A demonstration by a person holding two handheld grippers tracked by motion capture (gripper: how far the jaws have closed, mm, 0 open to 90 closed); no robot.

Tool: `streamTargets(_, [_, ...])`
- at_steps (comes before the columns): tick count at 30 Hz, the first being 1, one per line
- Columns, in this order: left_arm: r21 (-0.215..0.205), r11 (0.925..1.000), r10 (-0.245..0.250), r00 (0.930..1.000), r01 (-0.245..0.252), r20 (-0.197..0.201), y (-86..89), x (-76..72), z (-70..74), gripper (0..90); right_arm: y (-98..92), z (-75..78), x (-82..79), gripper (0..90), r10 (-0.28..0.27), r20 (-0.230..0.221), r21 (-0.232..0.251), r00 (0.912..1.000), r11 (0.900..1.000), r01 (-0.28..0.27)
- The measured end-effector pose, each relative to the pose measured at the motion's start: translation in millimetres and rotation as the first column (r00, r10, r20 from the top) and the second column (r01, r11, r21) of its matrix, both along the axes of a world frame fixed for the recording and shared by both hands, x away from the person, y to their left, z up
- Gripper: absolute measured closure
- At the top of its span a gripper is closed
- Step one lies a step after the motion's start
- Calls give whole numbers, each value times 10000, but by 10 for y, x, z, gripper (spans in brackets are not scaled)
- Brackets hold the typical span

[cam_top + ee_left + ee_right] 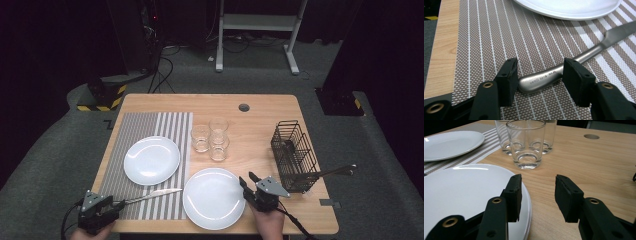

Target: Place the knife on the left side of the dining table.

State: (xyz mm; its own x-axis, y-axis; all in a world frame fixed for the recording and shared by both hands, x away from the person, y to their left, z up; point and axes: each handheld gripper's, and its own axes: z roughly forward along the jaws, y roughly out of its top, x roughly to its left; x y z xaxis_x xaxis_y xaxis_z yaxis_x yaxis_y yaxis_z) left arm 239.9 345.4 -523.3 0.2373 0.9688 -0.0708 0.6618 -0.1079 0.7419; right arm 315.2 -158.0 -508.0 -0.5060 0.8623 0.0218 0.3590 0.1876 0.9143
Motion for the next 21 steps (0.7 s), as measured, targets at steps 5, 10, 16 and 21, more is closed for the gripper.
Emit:
streamTargets(5, [12, 9999, 117, 9999, -117, 47, 30, 25, -16, 483, 0, 0, 2, 570, -2, -3, 1, 10000, 10000, 2])
streamTargets(10, [91, 9998, 173, 9998, -175, 140, 49, 57, -25, 502, 0, -3, 2, 570, 5, -6, -14, 10000, 10000, -5])
streamTargets(16, [170, 9997, 176, 9998, -178, 121, 47, 80, -21, 501, -2, -4, 1, 569, -11, -10, -21, 10000, 10000, 11])
streamTargets(21, [69, 10000, 27, 9989, -31, 475, 1, 52, 37, 500, -3, -5, 1, 569, -19, -14, -18, 10000, 10000, 19])
